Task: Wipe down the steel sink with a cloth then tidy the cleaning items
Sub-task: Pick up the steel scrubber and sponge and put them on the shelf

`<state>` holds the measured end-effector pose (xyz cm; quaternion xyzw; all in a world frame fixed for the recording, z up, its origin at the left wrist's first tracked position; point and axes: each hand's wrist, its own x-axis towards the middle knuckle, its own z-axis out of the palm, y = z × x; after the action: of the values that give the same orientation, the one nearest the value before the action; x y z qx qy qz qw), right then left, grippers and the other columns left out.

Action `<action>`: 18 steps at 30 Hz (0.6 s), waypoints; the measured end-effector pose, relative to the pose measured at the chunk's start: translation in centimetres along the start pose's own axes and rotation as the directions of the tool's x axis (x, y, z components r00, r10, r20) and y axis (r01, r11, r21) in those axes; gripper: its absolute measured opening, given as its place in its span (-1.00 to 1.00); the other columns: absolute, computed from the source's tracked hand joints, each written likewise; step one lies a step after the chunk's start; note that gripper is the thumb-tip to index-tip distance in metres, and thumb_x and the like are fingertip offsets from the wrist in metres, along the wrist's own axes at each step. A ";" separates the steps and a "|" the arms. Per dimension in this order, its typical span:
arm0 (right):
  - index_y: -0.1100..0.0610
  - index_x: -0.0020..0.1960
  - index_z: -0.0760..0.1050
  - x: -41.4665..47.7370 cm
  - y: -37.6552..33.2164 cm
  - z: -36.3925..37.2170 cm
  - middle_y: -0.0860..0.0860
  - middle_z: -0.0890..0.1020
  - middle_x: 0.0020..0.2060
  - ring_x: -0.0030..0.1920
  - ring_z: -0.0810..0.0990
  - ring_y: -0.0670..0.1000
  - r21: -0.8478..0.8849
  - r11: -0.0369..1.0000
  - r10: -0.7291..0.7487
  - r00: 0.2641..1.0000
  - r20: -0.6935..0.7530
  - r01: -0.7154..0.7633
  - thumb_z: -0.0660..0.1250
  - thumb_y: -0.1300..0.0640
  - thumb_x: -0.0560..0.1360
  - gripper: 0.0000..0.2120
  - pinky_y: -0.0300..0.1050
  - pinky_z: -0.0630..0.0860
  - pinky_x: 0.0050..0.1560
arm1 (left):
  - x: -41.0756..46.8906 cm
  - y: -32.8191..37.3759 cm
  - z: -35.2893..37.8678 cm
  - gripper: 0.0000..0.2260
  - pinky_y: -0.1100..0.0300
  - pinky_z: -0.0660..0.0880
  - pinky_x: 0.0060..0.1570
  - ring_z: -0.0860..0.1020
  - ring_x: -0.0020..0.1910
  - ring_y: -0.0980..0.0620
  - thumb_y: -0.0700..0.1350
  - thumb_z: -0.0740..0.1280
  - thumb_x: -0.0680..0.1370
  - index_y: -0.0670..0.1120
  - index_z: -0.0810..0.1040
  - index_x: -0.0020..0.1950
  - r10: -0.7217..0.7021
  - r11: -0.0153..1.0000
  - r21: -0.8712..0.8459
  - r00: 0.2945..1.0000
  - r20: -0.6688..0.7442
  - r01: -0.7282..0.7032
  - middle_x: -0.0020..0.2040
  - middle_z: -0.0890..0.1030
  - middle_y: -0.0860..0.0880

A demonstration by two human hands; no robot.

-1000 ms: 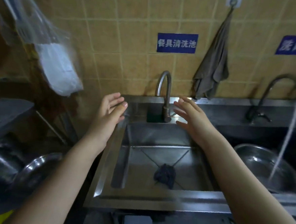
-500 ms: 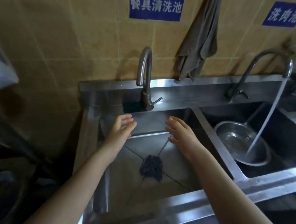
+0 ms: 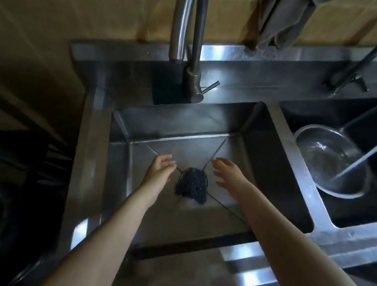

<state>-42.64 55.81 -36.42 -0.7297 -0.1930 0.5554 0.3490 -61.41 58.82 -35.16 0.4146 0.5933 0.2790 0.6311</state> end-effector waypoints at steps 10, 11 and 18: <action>0.25 0.34 0.33 8.3 5.3 0.0 0.11 0.43 0.00 0.00 0.41 0.07 -0.202 0.965 0.174 0.985 0.010 -0.168 0.32 0.07 0.52 -0.53 -0.11 0.37 -0.04 | 5.1 -6.0 4.0 -0.75 0.20 0.34 0.09 0.44 0.06 0.06 -0.24 0.24 0.56 -0.20 0.43 0.24 -0.203 0.973 0.074 0.963 -0.176 0.218 0.21 0.53 -0.15; 0.26 0.35 0.33 9.0 6.0 0.2 0.13 0.45 0.00 0.01 0.43 0.08 -0.253 0.953 0.171 0.985 0.006 -0.164 0.34 0.06 0.51 -0.50 -0.11 0.39 -0.04 | 5.5 -6.5 4.3 -0.75 0.21 0.34 0.08 0.44 0.05 0.06 -0.24 0.24 0.56 -0.20 0.43 0.25 -0.216 0.970 0.072 0.958 -0.186 0.233 0.21 0.52 -0.15; 0.25 0.30 0.39 11.7 9.2 1.7 0.19 0.52 0.22 0.19 0.50 0.19 -0.506 0.848 0.173 0.985 -0.022 -0.160 0.43 -0.04 0.42 -0.43 -0.06 0.46 0.08 | 6.8 -9.6 4.9 -0.69 0.25 0.36 -0.02 0.46 0.04 0.04 -0.25 0.25 0.55 -0.13 0.39 0.29 -0.199 0.968 0.122 0.966 -0.165 0.220 0.18 0.52 -0.14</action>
<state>-41.60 57.87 -51.18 -0.8027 -0.2721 0.5224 0.0938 -56.96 58.77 -47.13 0.3700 0.6982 0.1995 0.5796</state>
